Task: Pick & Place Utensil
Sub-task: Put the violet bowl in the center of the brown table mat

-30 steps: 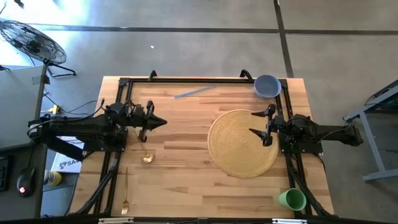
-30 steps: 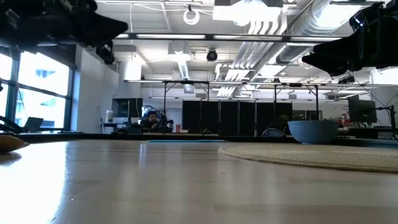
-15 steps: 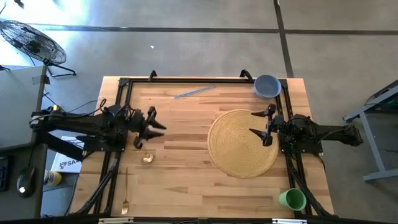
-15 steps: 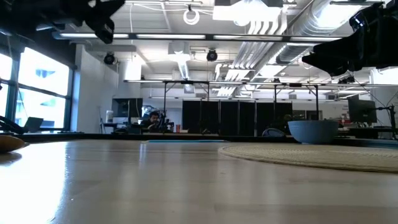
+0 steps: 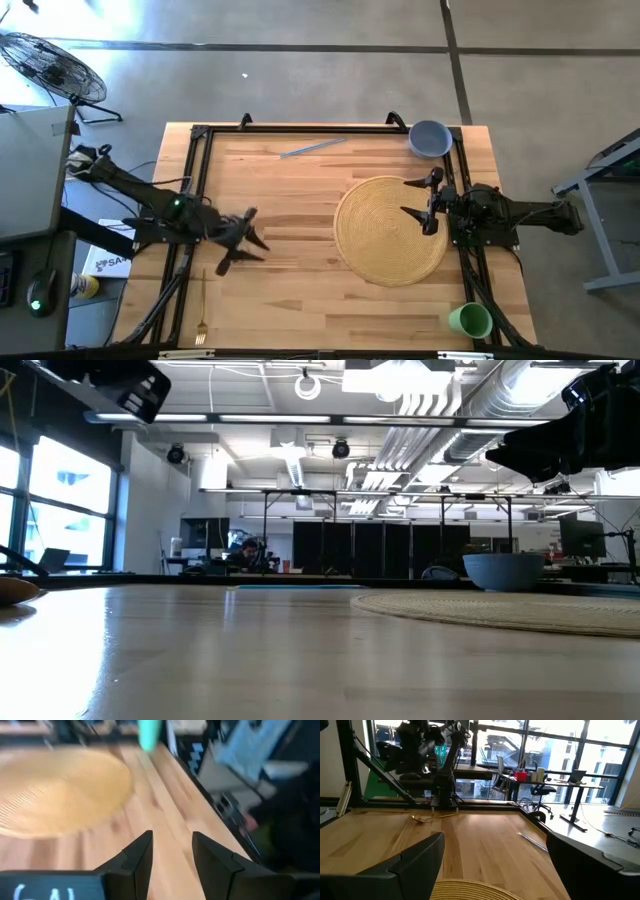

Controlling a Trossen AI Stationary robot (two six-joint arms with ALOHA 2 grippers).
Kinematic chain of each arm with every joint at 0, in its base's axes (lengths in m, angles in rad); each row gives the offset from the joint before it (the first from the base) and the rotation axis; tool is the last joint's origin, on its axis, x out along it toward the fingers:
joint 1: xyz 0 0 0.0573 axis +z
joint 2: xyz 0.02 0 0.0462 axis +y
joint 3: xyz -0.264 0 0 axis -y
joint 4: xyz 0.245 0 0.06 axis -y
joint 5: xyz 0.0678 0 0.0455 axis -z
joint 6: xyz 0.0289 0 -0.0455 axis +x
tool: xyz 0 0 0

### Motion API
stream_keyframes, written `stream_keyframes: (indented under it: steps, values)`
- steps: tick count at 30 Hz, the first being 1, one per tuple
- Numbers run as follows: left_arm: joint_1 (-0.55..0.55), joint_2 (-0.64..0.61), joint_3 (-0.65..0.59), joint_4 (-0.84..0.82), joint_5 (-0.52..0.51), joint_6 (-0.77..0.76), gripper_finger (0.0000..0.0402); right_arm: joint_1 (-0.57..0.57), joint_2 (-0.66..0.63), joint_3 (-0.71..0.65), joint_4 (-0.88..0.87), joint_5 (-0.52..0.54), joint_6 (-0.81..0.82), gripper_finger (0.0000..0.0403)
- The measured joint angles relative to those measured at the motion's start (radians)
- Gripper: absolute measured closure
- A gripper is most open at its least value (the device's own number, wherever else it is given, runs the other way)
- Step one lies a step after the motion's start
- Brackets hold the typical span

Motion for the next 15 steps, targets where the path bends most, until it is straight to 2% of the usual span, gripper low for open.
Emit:
stream_keyframes:
  steps: [8,15]
  values:
    - [-0.170,0.103,0.040,-0.009,-0.020,-0.079,0.0266,0.000,0.000,0.000,0.000,0.000,0.000,0.0059]
    - [-0.216,0.151,0.040,0.008,-0.077,-0.087,0.0266,0.000,0.000,0.000,-0.004,0.000,0.000,0.0059]
